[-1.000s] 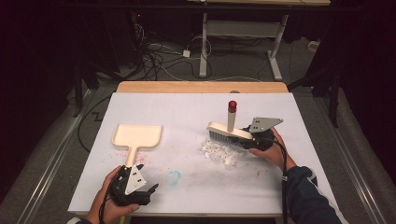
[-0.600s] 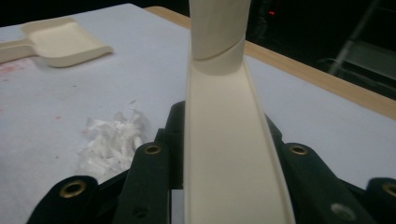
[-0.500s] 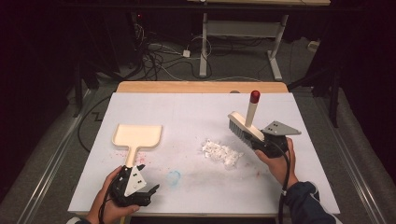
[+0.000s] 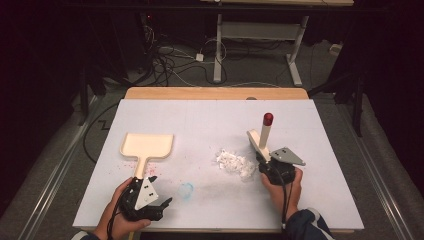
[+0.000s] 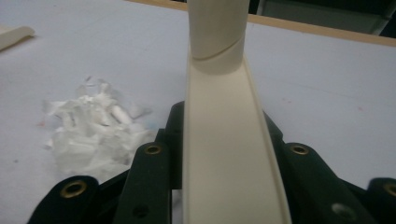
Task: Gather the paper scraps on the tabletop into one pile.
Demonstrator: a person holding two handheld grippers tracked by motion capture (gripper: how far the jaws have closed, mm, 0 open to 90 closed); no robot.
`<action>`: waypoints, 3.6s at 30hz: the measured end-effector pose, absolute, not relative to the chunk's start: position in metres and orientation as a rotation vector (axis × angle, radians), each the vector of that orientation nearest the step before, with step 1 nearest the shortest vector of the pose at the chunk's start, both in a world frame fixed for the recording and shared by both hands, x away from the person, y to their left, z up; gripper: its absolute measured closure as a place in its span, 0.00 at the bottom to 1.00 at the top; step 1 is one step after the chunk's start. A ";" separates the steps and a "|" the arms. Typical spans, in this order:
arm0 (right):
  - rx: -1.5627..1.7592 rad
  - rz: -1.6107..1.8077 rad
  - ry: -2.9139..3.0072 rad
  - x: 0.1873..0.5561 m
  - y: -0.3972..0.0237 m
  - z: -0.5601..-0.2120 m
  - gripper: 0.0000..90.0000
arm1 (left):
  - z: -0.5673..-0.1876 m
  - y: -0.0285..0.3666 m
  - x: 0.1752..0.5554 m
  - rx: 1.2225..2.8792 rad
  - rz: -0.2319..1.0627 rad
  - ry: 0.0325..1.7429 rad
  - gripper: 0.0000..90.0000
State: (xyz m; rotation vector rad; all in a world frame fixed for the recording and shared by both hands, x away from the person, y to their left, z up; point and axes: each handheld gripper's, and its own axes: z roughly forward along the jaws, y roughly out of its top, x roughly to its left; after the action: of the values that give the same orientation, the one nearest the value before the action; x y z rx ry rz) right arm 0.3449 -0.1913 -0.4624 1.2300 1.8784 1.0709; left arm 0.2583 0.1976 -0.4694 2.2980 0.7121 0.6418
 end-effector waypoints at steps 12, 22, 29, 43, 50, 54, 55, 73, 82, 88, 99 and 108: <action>1.129 1.116 1.890 0.344 -0.139 -0.468 0.75 | -0.470 0.198 0.258 2.297 0.640 0.709 0.22; 1.114 1.190 1.879 0.348 -0.158 -0.453 0.75 | -0.470 0.198 0.258 2.304 0.652 0.718 0.22; 0.886 1.398 1.968 0.340 -0.182 -0.425 0.75 | -0.470 0.199 0.258 2.305 0.662 0.728 0.22; 0.263 1.611 2.522 0.331 -0.197 -0.442 0.75 | -0.470 0.199 0.259 2.313 0.663 0.744 0.22; 0.237 1.535 2.568 0.353 -0.192 -0.459 0.75 | -0.471 0.199 0.259 2.317 0.654 0.741 0.22; 0.282 1.534 2.531 0.372 -0.193 -0.462 0.75 | -0.472 0.199 0.259 2.324 0.649 0.740 0.22; 0.289 1.537 2.525 0.375 -0.192 -0.462 0.75 | -0.472 0.199 0.260 2.326 0.647 0.739 0.22; 0.375 1.656 2.355 0.389 -0.193 -0.422 0.75 | -0.472 0.199 0.260 2.320 0.646 0.747 0.22; 0.470 1.510 2.321 0.435 -0.178 -0.424 0.75 | -0.473 0.198 0.263 2.322 0.635 0.752 0.22; 0.505 1.465 2.349 0.468 -0.162 -0.442 0.75 | -0.475 0.201 0.264 2.319 0.623 0.762 0.22; 0.374 1.476 2.511 0.472 -0.144 -0.455 0.75 | -0.476 0.201 0.265 2.331 0.611 0.764 0.22; 0.319 1.498 2.566 0.461 -0.177 -0.449 0.75 | -0.477 0.199 0.262 2.348 0.610 0.749 0.22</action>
State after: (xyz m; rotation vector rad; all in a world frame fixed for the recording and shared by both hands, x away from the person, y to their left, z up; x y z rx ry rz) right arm 0.4611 -0.1766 -0.4494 0.3192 2.5656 1.4977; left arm 0.2620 0.1990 -0.4766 2.3477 0.7489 0.6096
